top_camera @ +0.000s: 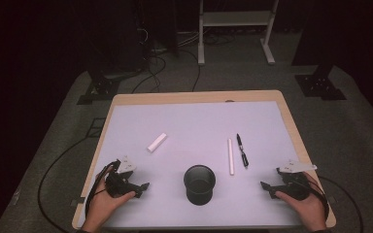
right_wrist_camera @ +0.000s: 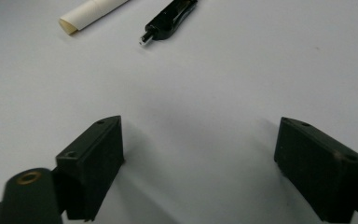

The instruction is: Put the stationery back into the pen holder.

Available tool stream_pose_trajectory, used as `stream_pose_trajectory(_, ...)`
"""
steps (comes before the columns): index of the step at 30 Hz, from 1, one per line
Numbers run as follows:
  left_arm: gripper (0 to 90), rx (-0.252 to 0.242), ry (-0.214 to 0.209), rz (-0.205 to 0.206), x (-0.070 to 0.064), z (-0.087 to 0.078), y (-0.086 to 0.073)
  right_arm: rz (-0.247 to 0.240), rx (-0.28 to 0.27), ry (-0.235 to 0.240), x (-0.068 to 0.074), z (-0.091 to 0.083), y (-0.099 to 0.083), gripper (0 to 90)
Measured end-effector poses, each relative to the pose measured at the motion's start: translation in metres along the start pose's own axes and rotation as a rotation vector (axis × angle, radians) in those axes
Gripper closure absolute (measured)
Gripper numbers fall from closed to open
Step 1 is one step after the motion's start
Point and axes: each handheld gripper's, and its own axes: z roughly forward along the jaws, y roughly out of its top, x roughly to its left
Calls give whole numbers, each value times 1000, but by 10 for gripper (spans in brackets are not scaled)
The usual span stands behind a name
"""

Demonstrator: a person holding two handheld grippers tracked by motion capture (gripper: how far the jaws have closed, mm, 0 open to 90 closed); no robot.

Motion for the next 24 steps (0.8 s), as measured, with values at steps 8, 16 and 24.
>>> stream_pose_trajectory(8, 24, -28, -19, -36, 5, 3, -5, -1, -32, -1, 7, -3, 8, 185)
stream_pose_trajectory(16, 17, -57, -25, -28, 6, 3, -10, 45, -47, 5, 5, -4, 12, 185)
stream_pose_trajectory(24, 16, -57, -25, -27, 6, 3, -10, 61, -60, 8, 2, -9, 19, 170)
